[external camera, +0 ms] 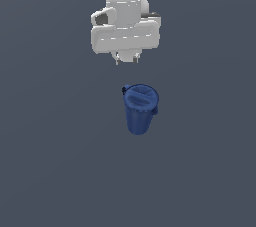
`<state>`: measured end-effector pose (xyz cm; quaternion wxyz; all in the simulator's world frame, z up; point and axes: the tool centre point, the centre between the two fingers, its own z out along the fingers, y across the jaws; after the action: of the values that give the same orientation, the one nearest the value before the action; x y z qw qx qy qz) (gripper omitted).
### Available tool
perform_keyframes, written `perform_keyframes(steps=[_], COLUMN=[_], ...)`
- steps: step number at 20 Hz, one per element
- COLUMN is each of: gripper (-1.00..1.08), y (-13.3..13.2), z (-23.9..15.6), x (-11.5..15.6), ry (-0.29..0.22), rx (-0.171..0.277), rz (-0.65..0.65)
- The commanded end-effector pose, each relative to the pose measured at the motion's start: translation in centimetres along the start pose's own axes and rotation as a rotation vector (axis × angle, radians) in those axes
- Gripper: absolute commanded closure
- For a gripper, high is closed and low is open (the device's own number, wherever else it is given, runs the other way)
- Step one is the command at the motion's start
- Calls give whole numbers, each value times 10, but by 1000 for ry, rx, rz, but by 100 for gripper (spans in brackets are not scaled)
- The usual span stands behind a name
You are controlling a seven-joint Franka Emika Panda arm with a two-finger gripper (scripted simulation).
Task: Pick up the object and move it to a goal position.
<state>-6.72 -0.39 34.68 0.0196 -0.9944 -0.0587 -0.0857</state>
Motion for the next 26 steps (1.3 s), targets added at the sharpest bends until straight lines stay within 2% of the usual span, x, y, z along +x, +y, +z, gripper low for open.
perform_keyframes(steps=[1, 15, 26], gripper=[-20, -20, -20], y=[1, 13, 29], z=[-9, -50, -51], x=[4, 18, 17], ry=[57, 381, 588], rx=[13, 88, 134], rz=[-32, -189, -256])
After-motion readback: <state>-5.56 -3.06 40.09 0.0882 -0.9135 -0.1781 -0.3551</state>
